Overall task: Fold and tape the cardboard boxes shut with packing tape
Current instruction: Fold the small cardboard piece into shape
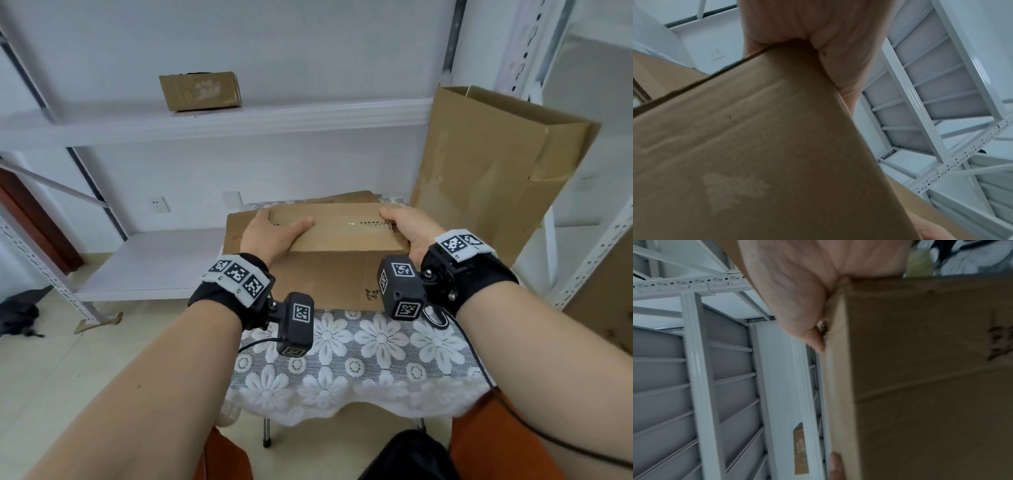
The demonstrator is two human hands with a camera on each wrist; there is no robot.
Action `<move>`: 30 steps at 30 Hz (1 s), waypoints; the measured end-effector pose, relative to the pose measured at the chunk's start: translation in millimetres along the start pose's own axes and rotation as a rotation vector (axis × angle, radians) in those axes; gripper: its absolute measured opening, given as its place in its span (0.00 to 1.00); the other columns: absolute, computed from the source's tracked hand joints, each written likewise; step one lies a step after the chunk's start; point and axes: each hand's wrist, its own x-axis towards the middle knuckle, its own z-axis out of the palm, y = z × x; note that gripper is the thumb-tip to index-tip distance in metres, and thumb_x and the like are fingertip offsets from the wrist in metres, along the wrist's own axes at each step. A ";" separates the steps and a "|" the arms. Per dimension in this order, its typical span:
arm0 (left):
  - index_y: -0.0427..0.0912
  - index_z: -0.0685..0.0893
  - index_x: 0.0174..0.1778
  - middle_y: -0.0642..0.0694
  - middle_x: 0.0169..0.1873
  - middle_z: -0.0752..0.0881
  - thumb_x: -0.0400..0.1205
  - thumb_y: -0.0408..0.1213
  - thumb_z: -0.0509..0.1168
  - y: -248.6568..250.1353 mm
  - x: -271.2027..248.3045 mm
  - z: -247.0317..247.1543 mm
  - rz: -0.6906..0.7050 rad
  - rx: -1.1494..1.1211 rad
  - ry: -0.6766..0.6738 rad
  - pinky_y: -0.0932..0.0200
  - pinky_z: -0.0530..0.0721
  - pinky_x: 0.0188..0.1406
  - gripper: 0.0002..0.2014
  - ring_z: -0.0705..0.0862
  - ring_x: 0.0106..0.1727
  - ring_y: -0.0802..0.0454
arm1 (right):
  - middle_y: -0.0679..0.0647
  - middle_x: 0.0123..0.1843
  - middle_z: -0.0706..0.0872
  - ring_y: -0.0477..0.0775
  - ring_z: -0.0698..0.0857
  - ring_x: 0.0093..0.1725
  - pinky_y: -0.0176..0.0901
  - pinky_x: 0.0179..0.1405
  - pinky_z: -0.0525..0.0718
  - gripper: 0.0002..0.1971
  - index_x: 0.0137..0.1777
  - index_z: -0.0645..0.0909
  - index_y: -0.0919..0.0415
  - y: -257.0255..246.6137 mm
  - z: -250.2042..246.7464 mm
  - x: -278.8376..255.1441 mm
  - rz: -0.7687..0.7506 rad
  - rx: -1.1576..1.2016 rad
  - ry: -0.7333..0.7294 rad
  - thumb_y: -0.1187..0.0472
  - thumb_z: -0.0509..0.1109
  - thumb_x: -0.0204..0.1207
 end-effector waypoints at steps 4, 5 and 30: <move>0.43 0.65 0.81 0.44 0.74 0.75 0.69 0.64 0.74 1.5 1.5 2.0 0.006 0.005 0.002 0.44 0.78 0.70 0.49 0.76 0.72 0.43 | 0.49 0.65 0.73 0.57 0.71 0.72 0.63 0.73 0.65 0.29 0.62 0.72 0.45 11.3 -2.4 -2.2 0.105 0.025 -0.101 0.37 0.70 0.62; 0.43 0.66 0.81 0.44 0.74 0.75 0.69 0.64 0.74 1.9 1.5 0.9 0.007 0.012 0.003 0.44 0.78 0.70 0.49 0.76 0.72 0.43 | 0.48 0.65 0.72 0.57 0.69 0.74 0.64 0.74 0.64 0.32 0.64 0.71 0.44 12.8 -1.9 -1.3 0.108 0.025 -0.107 0.35 0.70 0.59; 0.48 0.74 0.74 0.42 0.62 0.85 0.63 0.54 0.82 12.6 -9.7 -11.5 -0.213 -0.386 -0.262 0.39 0.89 0.49 0.43 0.88 0.53 0.41 | 0.57 0.46 0.86 0.57 0.84 0.36 0.42 0.29 0.80 0.18 0.61 0.77 0.58 3.7 -12.4 -9.4 0.151 0.113 -0.126 0.47 0.68 0.78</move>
